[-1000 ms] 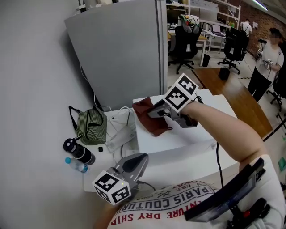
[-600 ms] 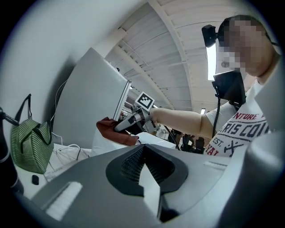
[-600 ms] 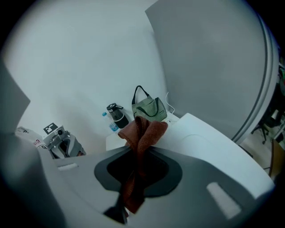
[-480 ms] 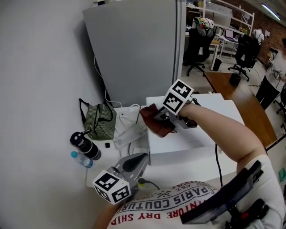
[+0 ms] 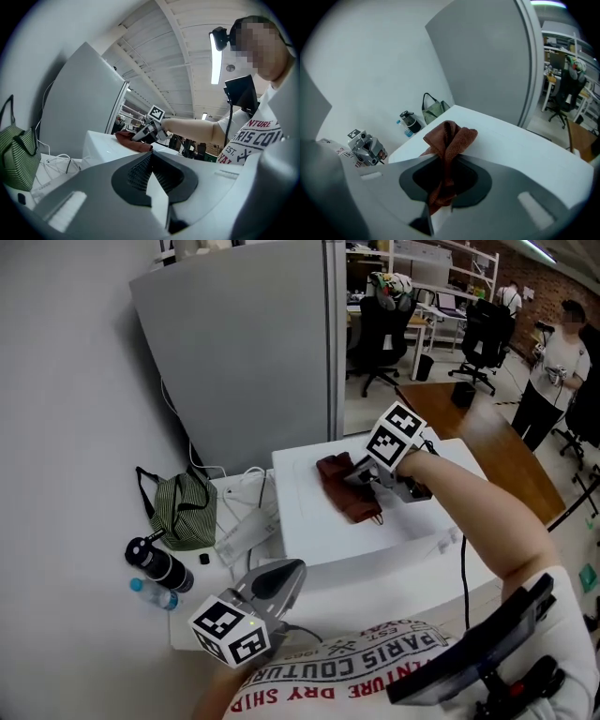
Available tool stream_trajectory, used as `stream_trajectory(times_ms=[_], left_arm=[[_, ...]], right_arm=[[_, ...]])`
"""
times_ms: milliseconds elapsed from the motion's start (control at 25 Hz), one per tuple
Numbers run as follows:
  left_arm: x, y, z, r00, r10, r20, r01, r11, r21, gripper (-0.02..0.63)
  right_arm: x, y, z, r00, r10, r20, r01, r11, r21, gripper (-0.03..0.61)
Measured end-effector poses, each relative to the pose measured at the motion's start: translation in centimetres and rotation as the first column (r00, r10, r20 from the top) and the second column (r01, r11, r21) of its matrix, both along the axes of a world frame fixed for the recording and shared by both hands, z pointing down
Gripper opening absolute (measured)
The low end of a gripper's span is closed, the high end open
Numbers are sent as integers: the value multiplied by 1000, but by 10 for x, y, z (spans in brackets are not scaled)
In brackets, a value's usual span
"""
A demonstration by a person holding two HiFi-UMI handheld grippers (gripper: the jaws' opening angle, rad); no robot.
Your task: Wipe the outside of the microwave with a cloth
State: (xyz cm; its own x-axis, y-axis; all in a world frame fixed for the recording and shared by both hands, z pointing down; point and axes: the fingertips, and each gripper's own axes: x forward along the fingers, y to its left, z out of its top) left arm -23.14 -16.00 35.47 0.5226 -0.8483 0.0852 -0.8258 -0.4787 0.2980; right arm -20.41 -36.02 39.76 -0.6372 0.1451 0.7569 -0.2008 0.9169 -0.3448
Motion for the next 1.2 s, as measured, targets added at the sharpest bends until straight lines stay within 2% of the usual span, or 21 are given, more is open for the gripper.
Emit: stream_trajectory(times_ms=[280,440,680,920,1080,1200], left_arm=[[27,-14,-9,997,78,12,-78,997,13,6],[38,-18,-8,994,109,12,-109,994,12,6],[49,-22,-8,990,140,17,-140,990,9,6],[48,-27,-6,990,140,26,-141,990,8,6],[46,-27,-3,991,132,19,-132,991,-5,6],[44,-27,-1,991,131,14,-131,991,-11,6]], right_arm=[[107,-44,-1,987,160,-25,-161,987,-10,46],[166,-67,0,962,270,-47,-271,963,-8,46],[246,-97,0,905,416,-89,-416,909,14,46],[262,-107,5,889,454,-68,-456,890,-22,46],[258,-104,-4,901,428,-71,-429,903,-5,46],[237,-104,-29,916,400,-18,-400,916,9,46]])
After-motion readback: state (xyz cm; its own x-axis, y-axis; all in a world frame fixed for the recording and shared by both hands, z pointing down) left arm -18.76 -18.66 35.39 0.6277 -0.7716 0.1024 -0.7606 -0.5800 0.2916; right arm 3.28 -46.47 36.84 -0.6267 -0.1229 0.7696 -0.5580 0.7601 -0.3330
